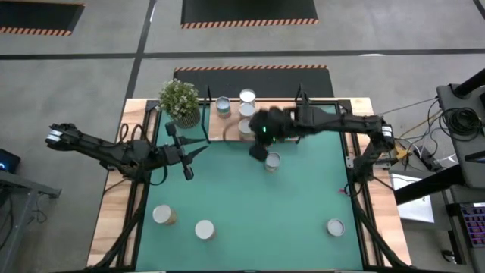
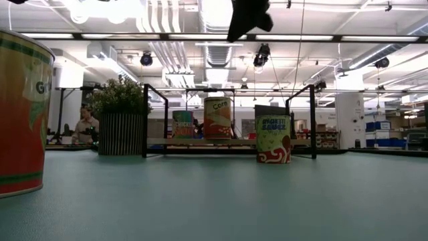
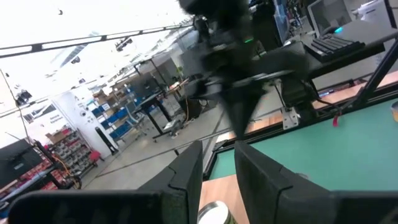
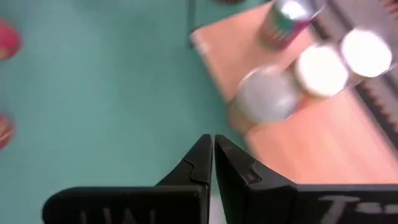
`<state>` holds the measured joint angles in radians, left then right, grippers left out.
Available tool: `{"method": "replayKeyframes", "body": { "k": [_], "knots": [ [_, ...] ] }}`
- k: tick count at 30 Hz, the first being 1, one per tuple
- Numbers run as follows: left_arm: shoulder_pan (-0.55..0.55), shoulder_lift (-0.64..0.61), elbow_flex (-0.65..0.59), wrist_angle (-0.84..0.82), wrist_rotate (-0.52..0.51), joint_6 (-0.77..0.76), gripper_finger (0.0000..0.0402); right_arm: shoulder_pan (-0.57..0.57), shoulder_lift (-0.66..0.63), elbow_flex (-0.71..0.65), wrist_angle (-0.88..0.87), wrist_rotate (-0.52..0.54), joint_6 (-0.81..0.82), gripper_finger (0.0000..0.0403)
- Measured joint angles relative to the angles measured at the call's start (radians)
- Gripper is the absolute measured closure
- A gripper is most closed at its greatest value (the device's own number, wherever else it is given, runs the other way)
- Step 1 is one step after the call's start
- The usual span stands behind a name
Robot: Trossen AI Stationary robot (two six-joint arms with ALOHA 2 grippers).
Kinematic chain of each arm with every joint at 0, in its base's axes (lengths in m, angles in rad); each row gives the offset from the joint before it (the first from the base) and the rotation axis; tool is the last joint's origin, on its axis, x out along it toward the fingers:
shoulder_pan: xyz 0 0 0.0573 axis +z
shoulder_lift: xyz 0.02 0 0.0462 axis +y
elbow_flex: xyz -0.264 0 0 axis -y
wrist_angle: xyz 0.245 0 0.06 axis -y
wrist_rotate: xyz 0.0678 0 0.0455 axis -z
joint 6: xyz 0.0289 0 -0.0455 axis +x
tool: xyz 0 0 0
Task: Pick and place cans onto a shelf
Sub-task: Put the canned green beans on the shelf
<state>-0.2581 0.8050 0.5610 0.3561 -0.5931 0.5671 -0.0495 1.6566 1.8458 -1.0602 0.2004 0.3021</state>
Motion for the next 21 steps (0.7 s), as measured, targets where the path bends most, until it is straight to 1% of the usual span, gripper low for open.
{"method": "replayKeyframes", "body": {
  "k": [5, 7, 10, 13, 19, 21],
  "knots": [
    [-0.002, 0.002, 0.001, 0.004, 0.0, -0.004, 0.0326, 0.126, 0.0, -0.018, -0.036, -0.001, 0.134, 0.0394],
    [-0.007, 0.002, 0.001, 0.015, 0.014, -0.013, 0.0326, 0.174, 0.001, -0.019, -0.028, 0.001, 0.151, 0.0394],
    [-0.029, 0.003, 0.018, 0.017, 0.065, -0.028, 0.0326, 0.256, 0.005, -0.02, 0.015, 0.032, 0.087, 0.0394],
    [-0.068, 0.012, 0.053, 0.017, 0.079, -0.062, 0.0326, 0.334, 0.016, -0.04, 0.103, 0.09, 0.012, 0.0394],
    [-0.193, 0.043, 0.133, -0.086, 0.079, -0.158, 0.0326, 0.434, 0.03, -0.128, 0.36, 0.107, -0.118, 0.0394],
    [-0.244, 0.056, 0.154, -0.095, 0.054, -0.184, 0.0326, 0.45, 0.04, -0.163, 0.443, 0.106, -0.15, 0.0394]
  ]
}}
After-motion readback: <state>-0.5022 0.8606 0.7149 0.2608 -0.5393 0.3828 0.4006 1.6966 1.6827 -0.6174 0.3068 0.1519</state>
